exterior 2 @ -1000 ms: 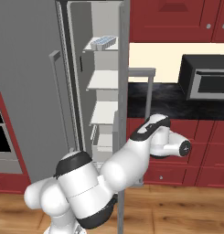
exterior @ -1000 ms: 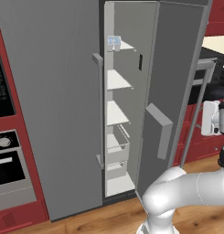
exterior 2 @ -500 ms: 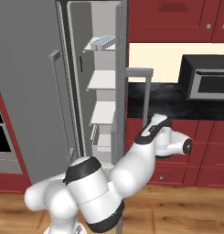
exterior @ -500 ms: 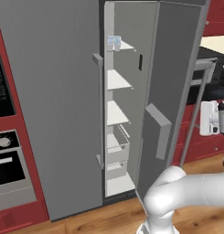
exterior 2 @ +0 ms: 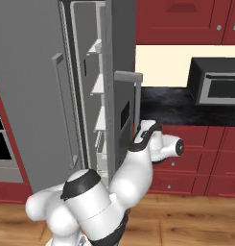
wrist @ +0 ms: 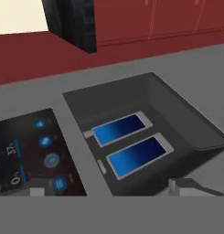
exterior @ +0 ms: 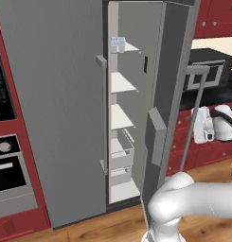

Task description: The ice cube tray has been filled with water. Take the tray and place it in the freezer to make ice. Close the freezer door after placing the tray.

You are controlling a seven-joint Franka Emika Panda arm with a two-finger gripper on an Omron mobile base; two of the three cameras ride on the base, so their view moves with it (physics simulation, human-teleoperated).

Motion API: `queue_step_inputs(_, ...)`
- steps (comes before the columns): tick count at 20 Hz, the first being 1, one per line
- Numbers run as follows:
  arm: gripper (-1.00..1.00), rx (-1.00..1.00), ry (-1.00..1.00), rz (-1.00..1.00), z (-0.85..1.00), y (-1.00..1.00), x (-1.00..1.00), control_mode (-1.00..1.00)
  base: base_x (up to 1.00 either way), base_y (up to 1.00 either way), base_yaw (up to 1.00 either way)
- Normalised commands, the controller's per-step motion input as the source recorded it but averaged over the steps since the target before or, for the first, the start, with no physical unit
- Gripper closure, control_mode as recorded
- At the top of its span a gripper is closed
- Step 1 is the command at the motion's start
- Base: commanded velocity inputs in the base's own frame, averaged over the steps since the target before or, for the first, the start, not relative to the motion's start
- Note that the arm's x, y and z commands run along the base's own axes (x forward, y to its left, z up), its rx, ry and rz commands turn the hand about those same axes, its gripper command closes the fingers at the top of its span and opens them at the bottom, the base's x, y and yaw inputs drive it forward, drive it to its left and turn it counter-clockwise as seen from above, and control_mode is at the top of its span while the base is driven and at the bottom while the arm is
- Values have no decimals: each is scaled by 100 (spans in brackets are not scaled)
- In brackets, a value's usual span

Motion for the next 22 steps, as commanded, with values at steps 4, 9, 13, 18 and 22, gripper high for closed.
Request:
queue_step_inputs(4,-100,-8,0,2,-13,100,15,-100,0,0,0)
queue_step_inputs(9,-100,-8,0,0,-1,100,9,-100,0,0,0)
queue_step_inputs(13,-100,-10,0,0,0,100,1,-100,0,0,0)
queue_step_inputs(18,-100,-9,-5,0,0,100,7,-100,0,0,0)
queue_step_inputs(22,-100,-4,-13,0,0,100,26,-100,0,0,0)
